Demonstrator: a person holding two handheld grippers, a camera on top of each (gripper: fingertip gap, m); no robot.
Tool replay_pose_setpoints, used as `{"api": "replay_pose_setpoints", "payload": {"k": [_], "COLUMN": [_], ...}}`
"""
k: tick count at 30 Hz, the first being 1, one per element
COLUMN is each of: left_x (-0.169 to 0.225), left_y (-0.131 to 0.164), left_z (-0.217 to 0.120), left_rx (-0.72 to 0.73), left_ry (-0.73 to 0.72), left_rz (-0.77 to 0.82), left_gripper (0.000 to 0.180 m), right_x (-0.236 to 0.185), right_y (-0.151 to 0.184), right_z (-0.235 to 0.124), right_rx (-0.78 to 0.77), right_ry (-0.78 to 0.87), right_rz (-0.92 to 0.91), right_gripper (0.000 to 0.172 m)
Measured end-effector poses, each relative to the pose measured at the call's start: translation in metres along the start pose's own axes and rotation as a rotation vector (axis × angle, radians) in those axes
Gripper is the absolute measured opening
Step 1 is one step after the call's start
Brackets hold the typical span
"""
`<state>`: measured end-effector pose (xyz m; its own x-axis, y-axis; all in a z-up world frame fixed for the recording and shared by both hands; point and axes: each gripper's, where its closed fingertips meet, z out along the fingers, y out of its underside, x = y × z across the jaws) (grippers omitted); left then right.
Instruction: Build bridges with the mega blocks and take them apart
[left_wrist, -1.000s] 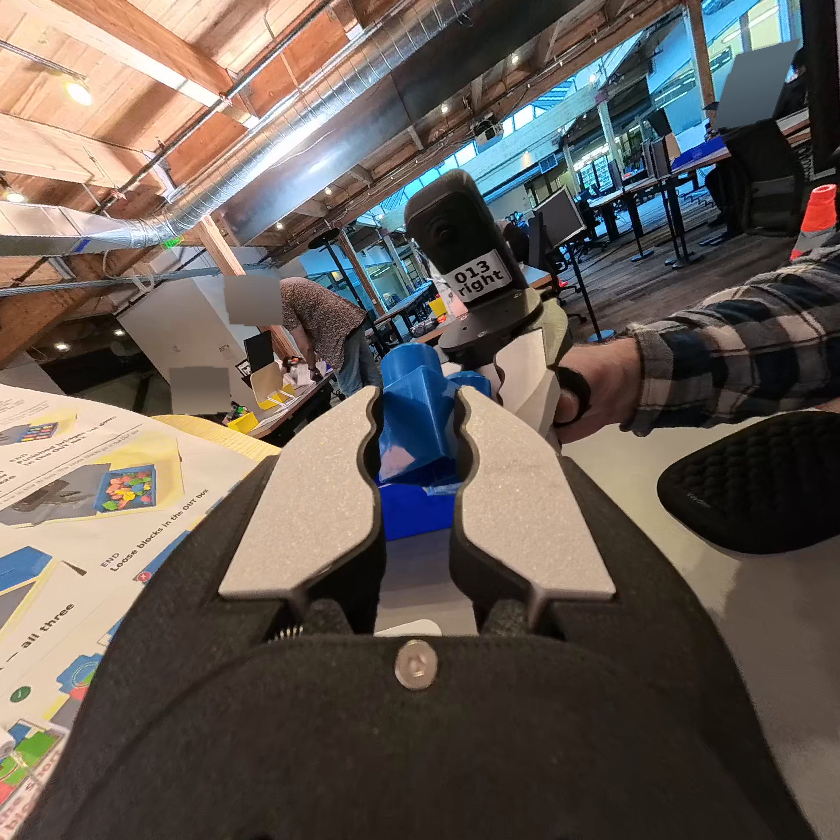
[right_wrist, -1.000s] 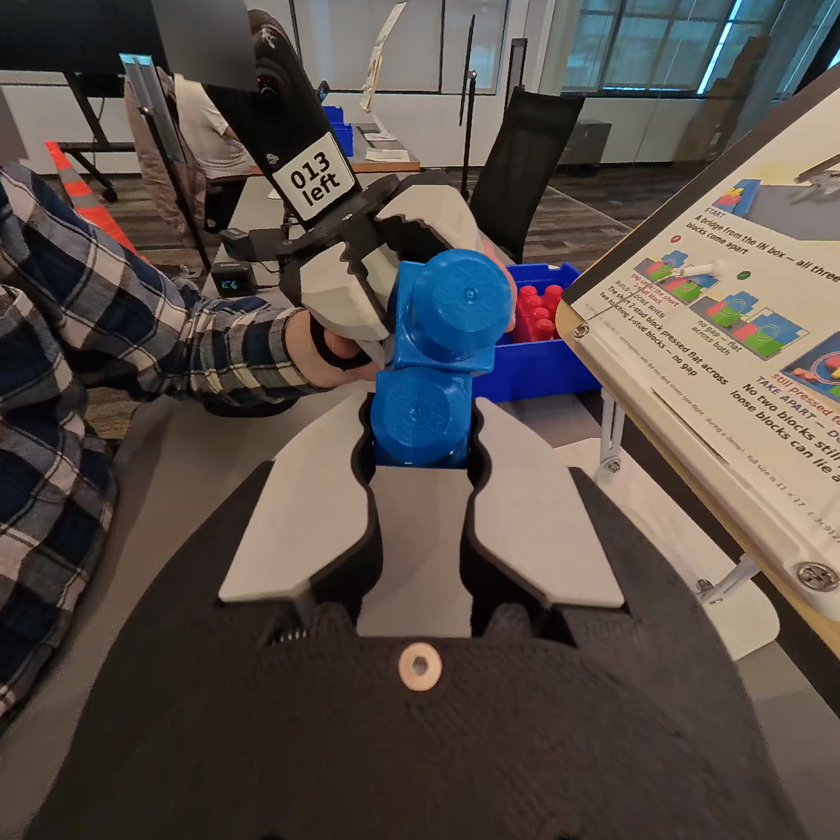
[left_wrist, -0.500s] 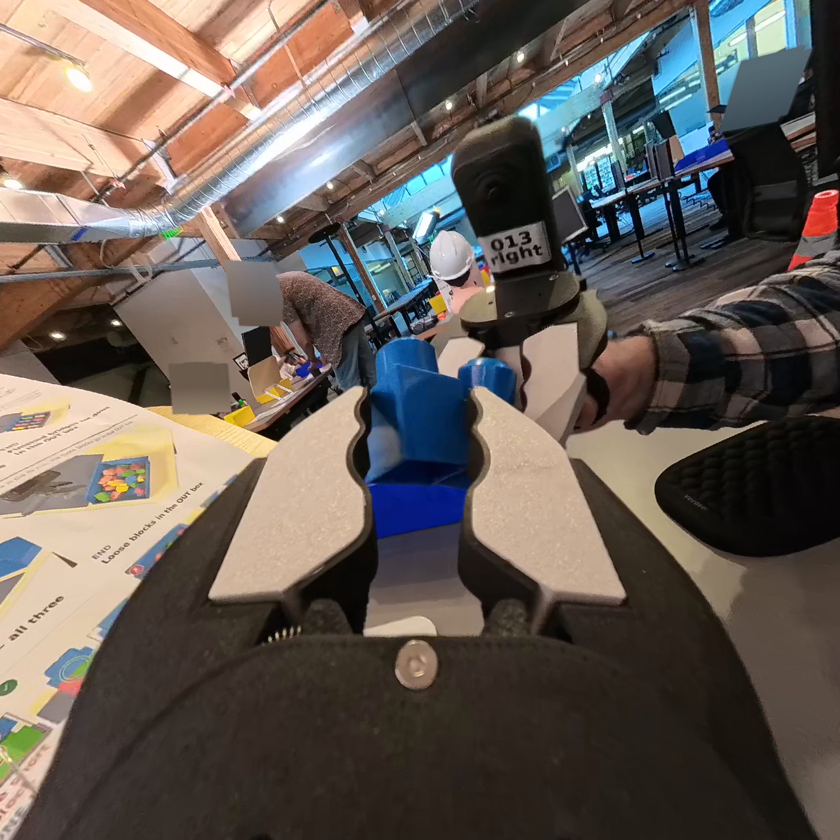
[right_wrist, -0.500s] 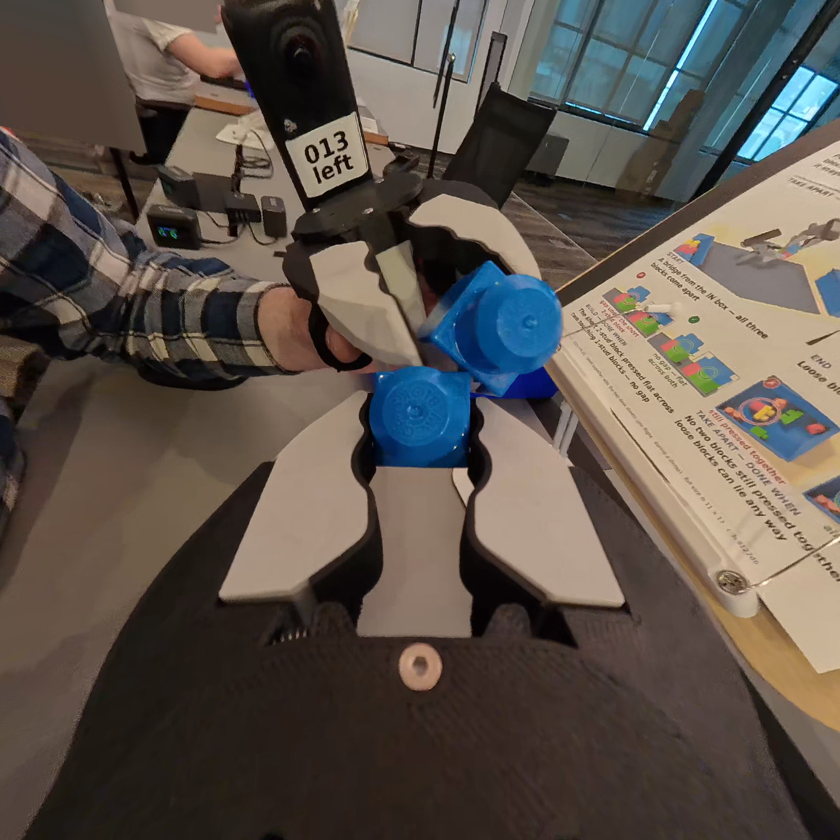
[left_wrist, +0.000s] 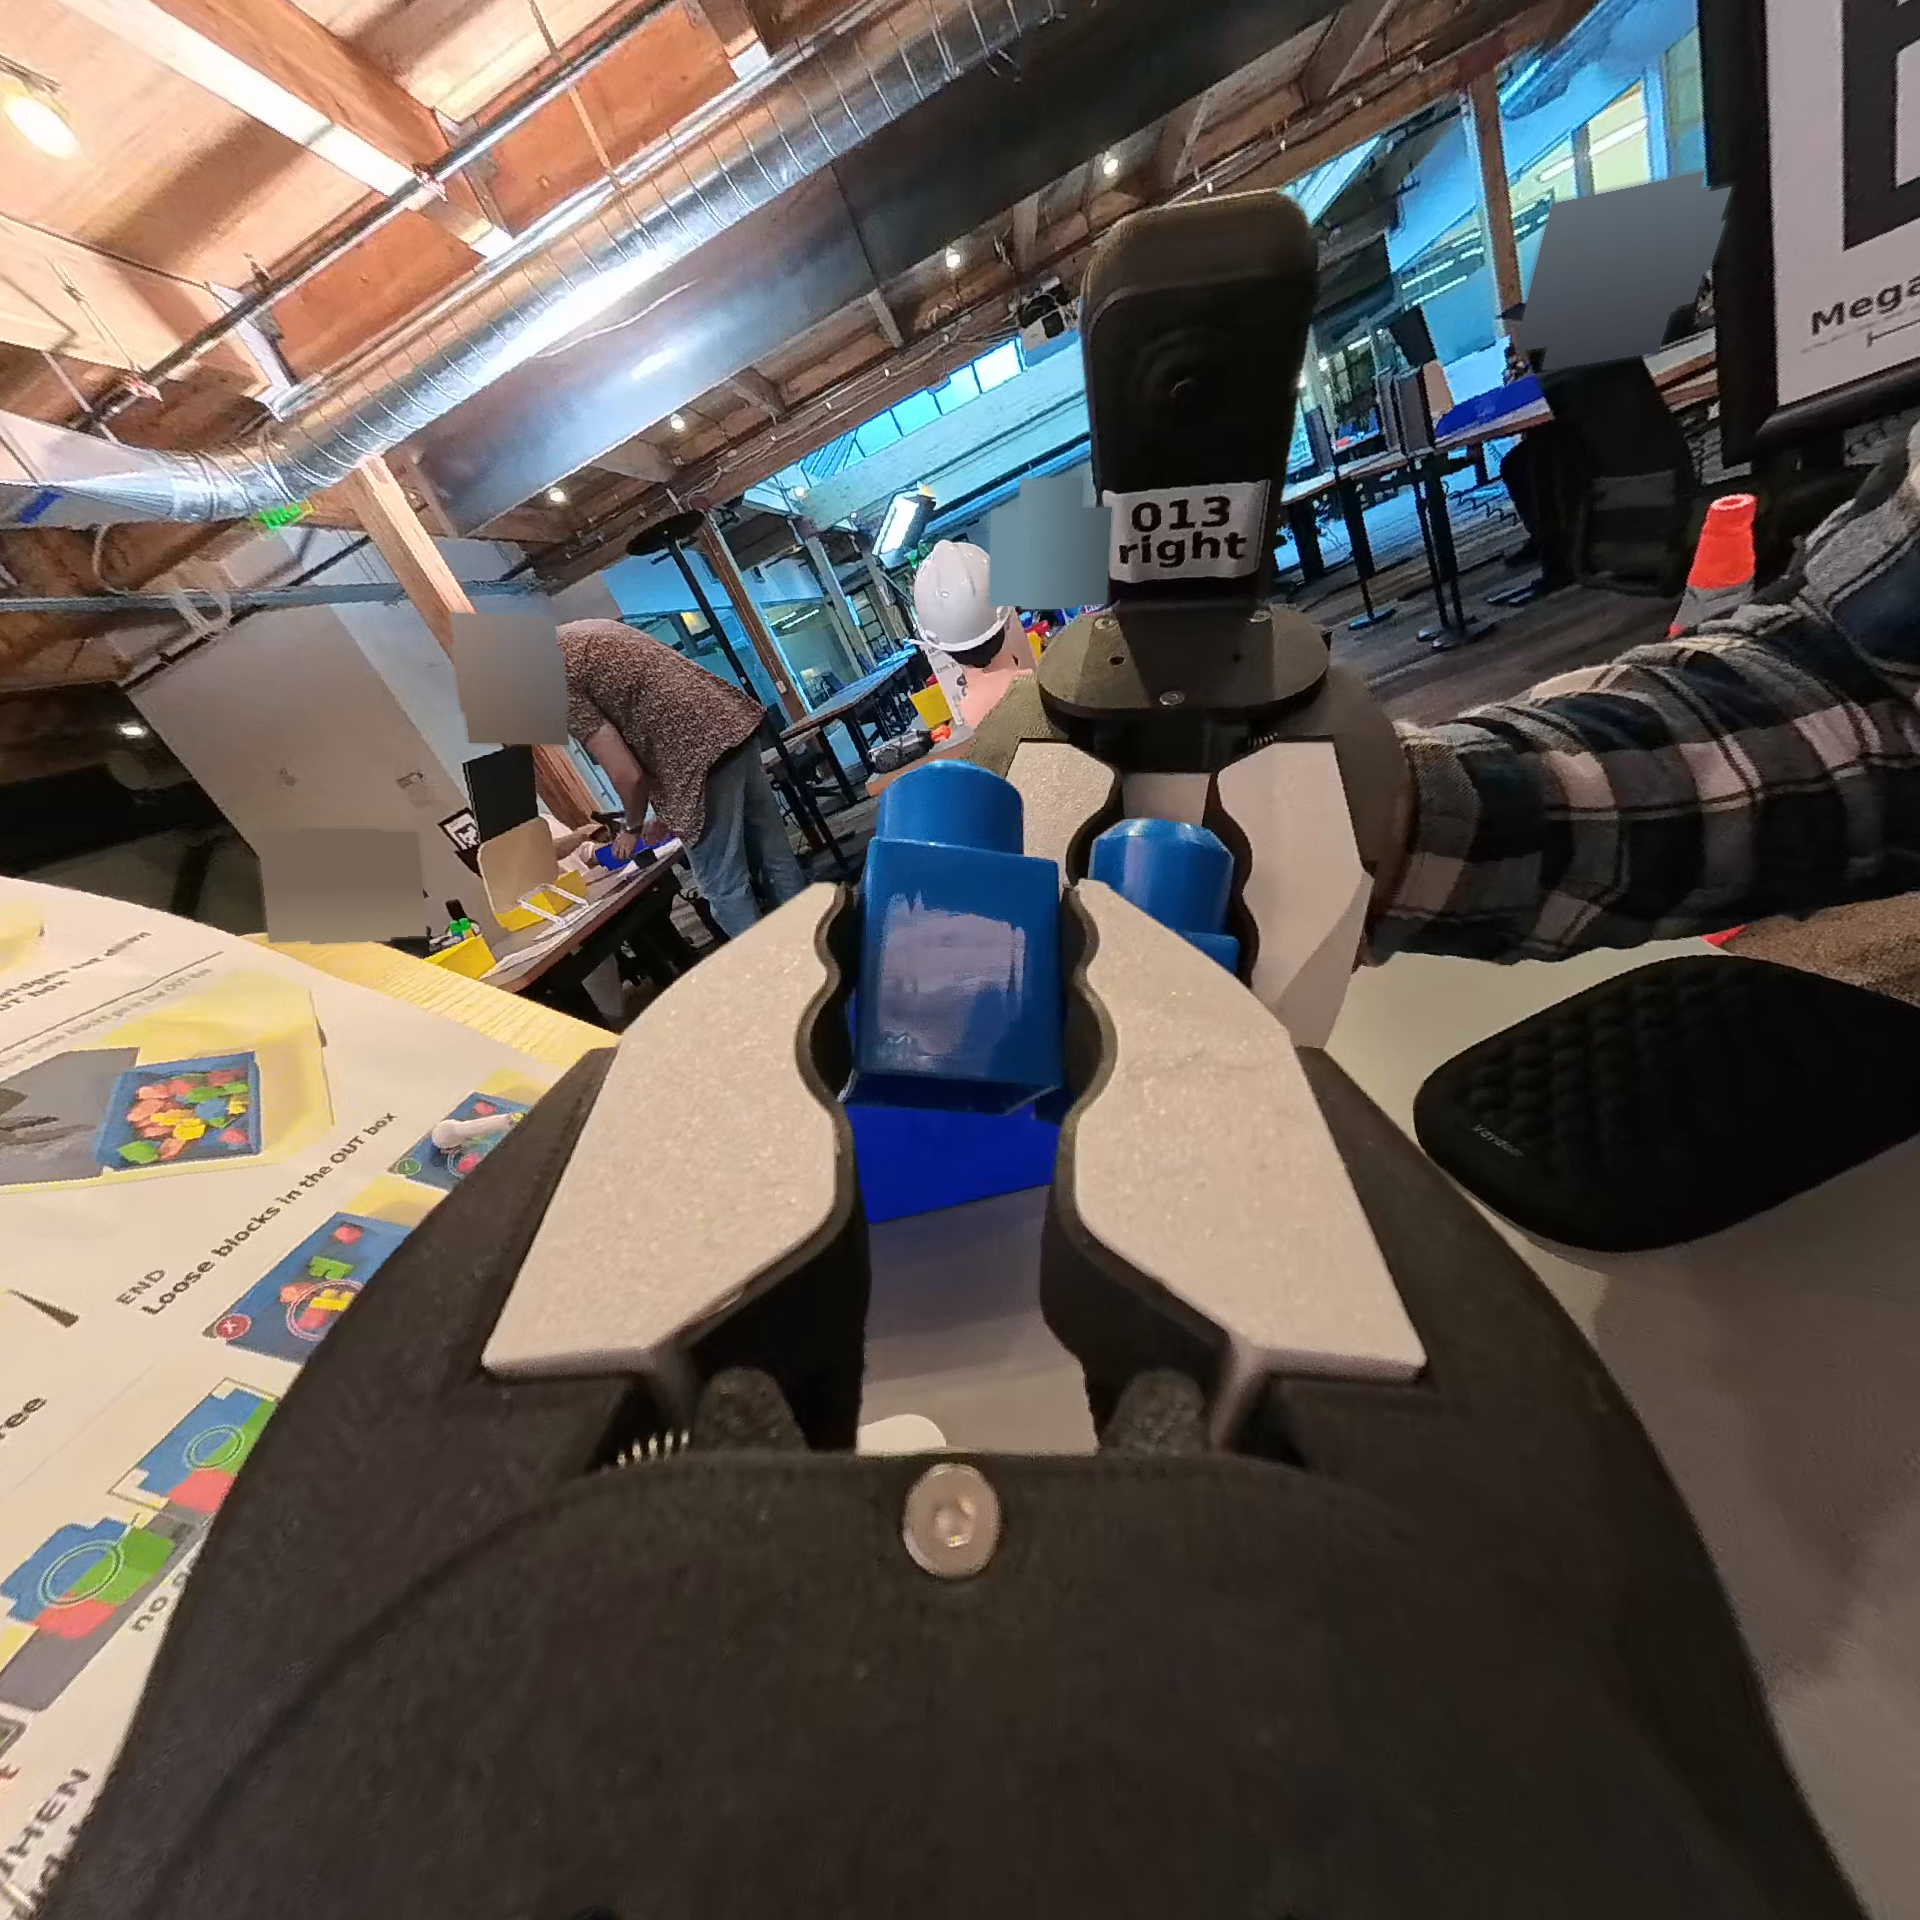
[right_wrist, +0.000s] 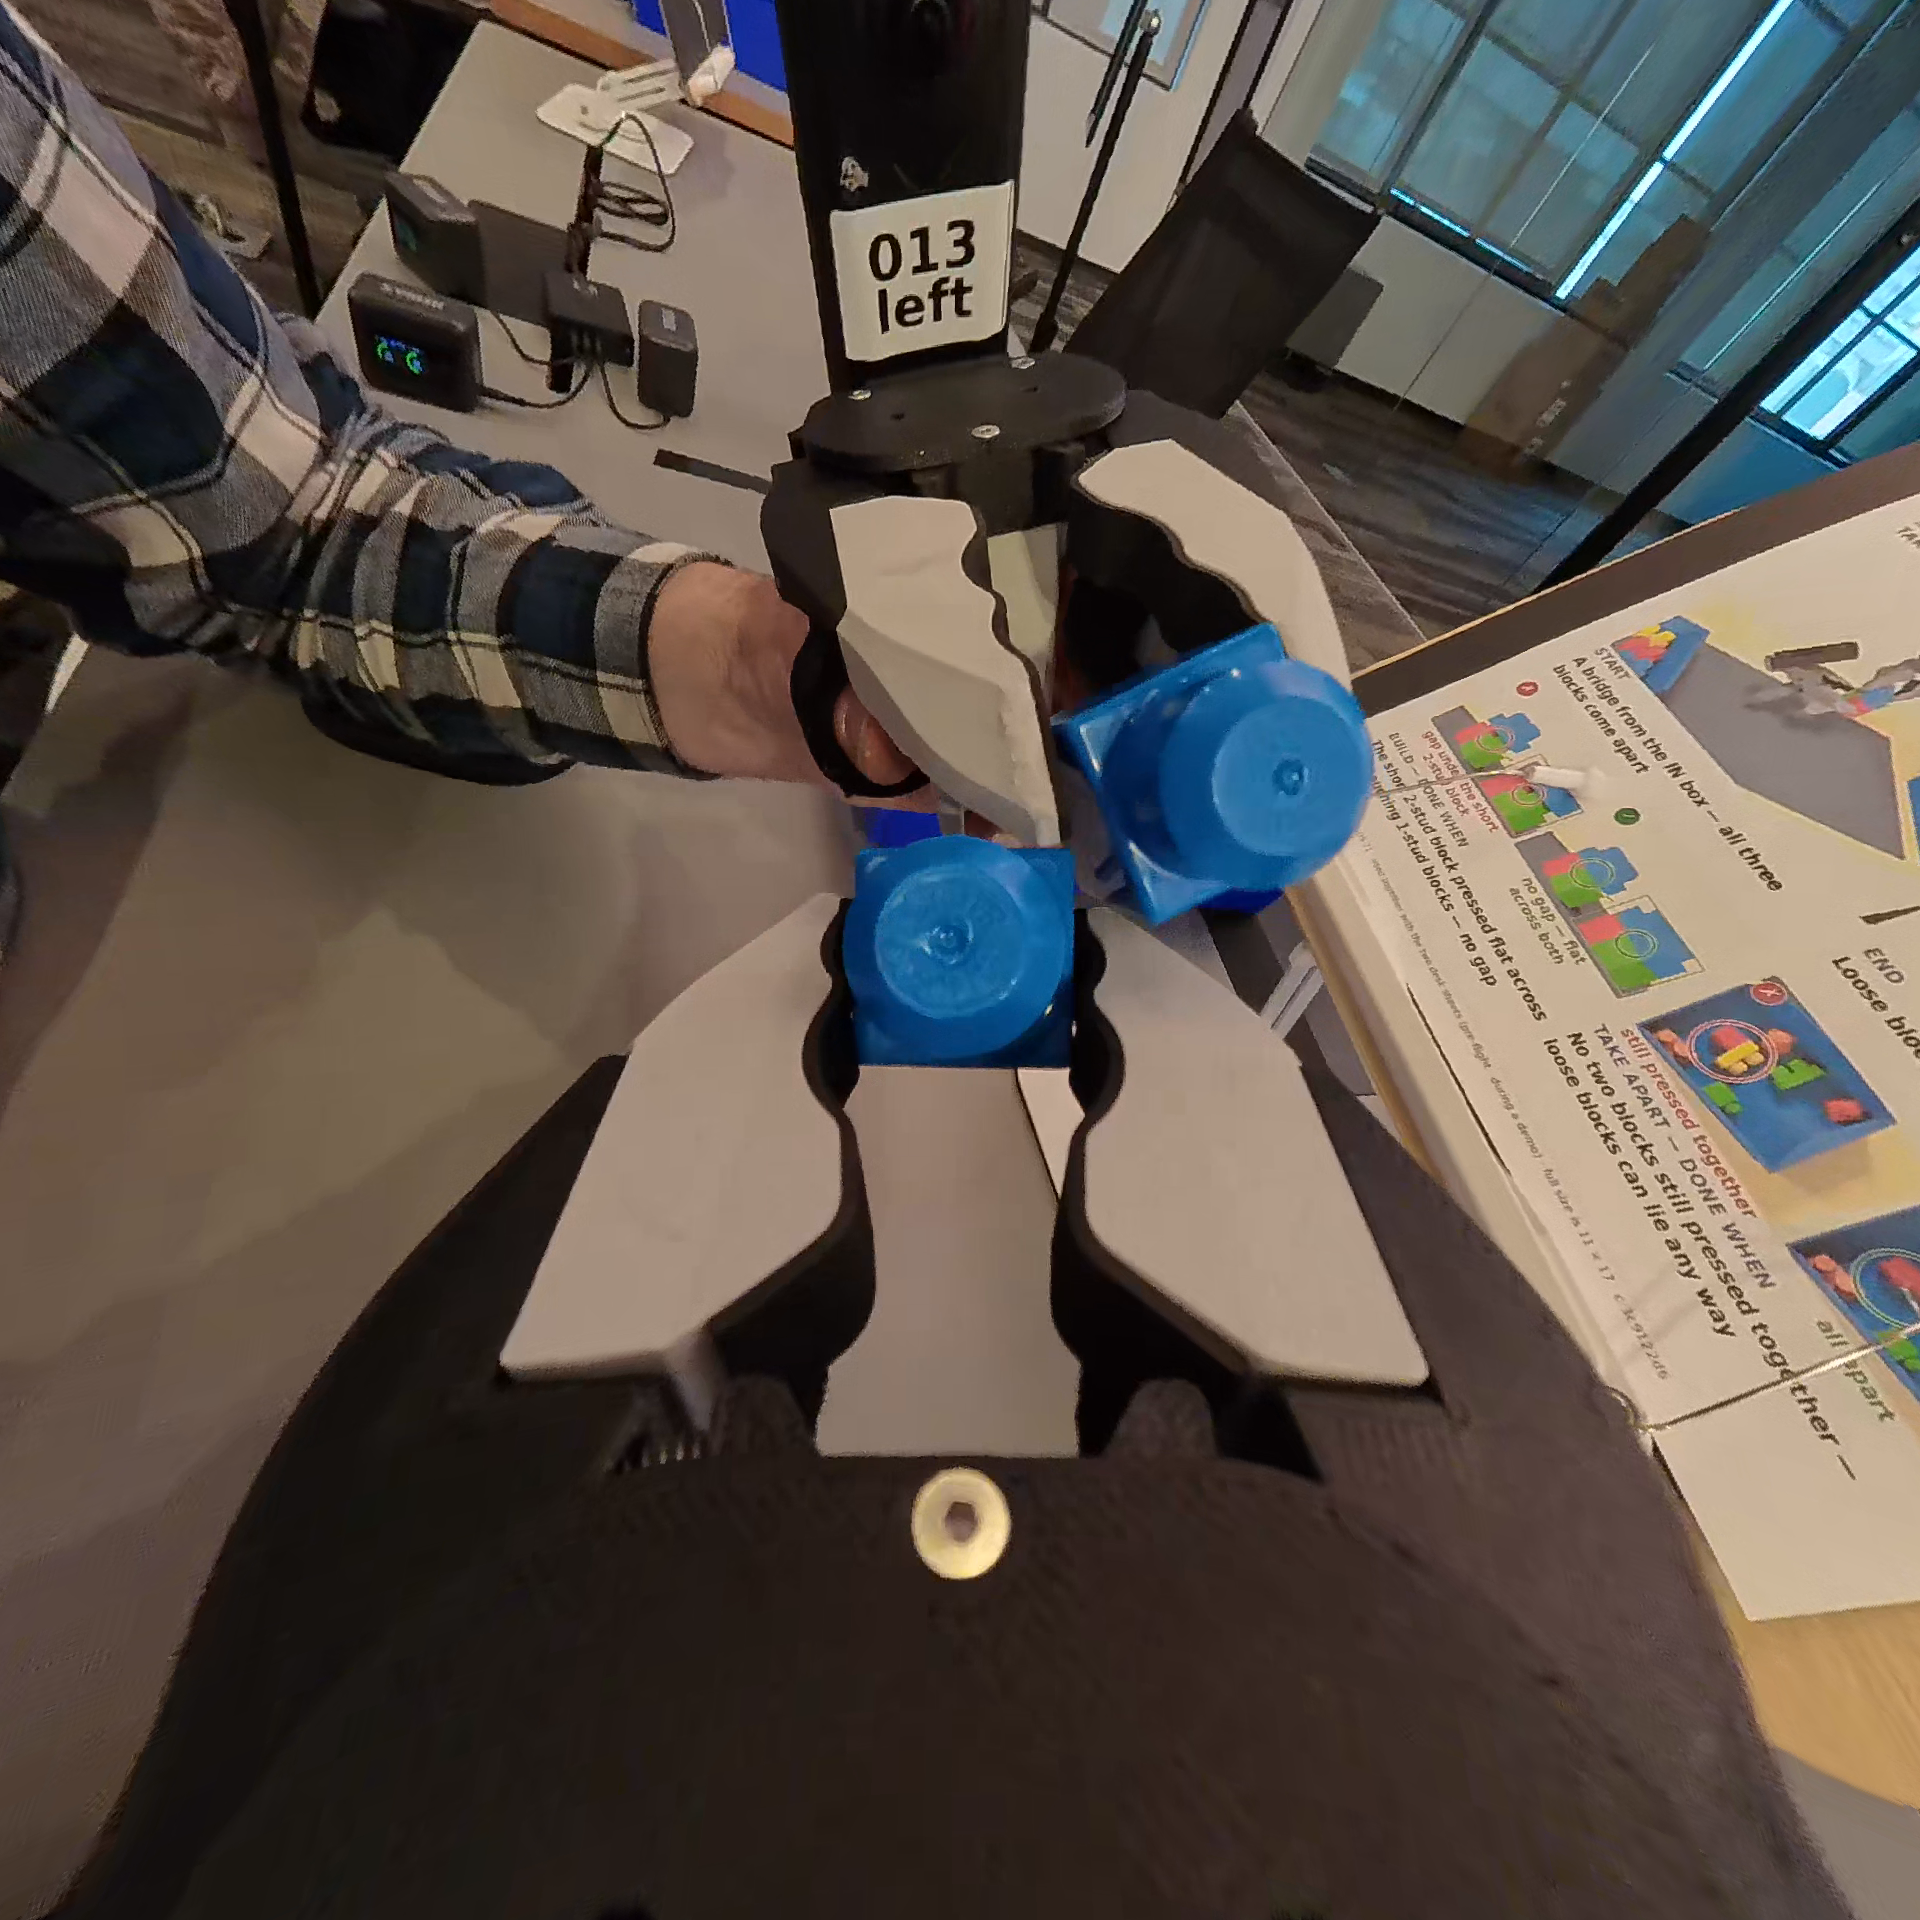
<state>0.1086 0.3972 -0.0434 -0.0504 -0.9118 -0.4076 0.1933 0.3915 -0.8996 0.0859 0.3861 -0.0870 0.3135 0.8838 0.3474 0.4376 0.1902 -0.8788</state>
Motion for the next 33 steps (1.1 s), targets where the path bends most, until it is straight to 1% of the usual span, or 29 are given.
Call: {"api": "replay_pose_setpoints", "payload": {"k": [2,5,7,9,12,14,15,18,20,23,28,29,31,32,33], "left_x": [-0.006,-0.017,-0.025,-0.032,-0.039,-0.042,-0.043,-0.044,-0.043,-0.042,-0.044,-0.044,-0.044,-0.044,-0.045], "left_y": [-0.003,-0.012,-0.02,-0.025,-0.028,-0.029,-0.029,-0.028,-0.023,-0.018,-0.01,-0.008,-0.004,-0.003,-0.003], "left_z": [-0.004,-0.015,-0.023,-0.031,-0.039,-0.042,-0.043,-0.044,-0.043,-0.041,-0.039,-0.038,-0.037,-0.037,-0.037], "left_rx": [0.02,0.045,0.056,0.058,0.055,0.052,0.051,0.035,0.011,-0.008,-0.029,-0.037,-0.051,-0.055,-0.055], "left_ry": [-0.026,-0.045,-0.071,-0.088,-0.112,-0.123,-0.125,-0.126,-0.125,-0.119,-0.126,-0.129,-0.128,-0.133,-0.135], "left_rz": [-0.011,-0.027,-0.014,-0.003,0.013,0.021,0.023,0.029,0.039,0.044,0.037,0.039,0.042,0.04,0.037], "left_gripper": [0.036,0.036,0.036,0.036,0.036,0.036,0.036,0.036,0.036,0.036,0.036,0.036,0.036,0.036,0.036], "right_x": [0.004,0.017,0.035,0.067,0.124,0.159,0.171,0.195,0.2,0.202,0.205,0.208,0.212,0.215,0.217], "right_y": [-0.001,0.007,0.014,0.03,0.081,0.128,0.154,0.215,0.251,0.288,0.313,0.314,0.315,0.311,0.304], "right_z": [-0.003,-0.014,-0.031,-0.057,-0.108,-0.146,-0.162,-0.199,-0.215,-0.227,-0.227,-0.227,-0.232,-0.235,-0.239], "right_rx": [0.002,-0.041,-0.07,-0.115,-0.249,-0.348,-0.398,-0.451,-0.528,-0.663,-0.677,-0.662,-0.66,-0.642,-0.625], "right_ry": [0.013,0.076,0.147,0.274,0.485,0.627,0.666,0.761,0.799,0.829,0.815,0.826,0.859,0.878,0.894], "right_rz": [0.018,0.028,0.058,0.075,0.177,0.267,0.34,0.518,0.611,0.652,0.74,0.747,0.771,0.766,0.758], "right_gripper": [0.039,0.039,0.039,0.039,0.039,0.039,0.039,0.039,0.039,0.039,0.04,0.048,0.073,0.078,0.078]}}
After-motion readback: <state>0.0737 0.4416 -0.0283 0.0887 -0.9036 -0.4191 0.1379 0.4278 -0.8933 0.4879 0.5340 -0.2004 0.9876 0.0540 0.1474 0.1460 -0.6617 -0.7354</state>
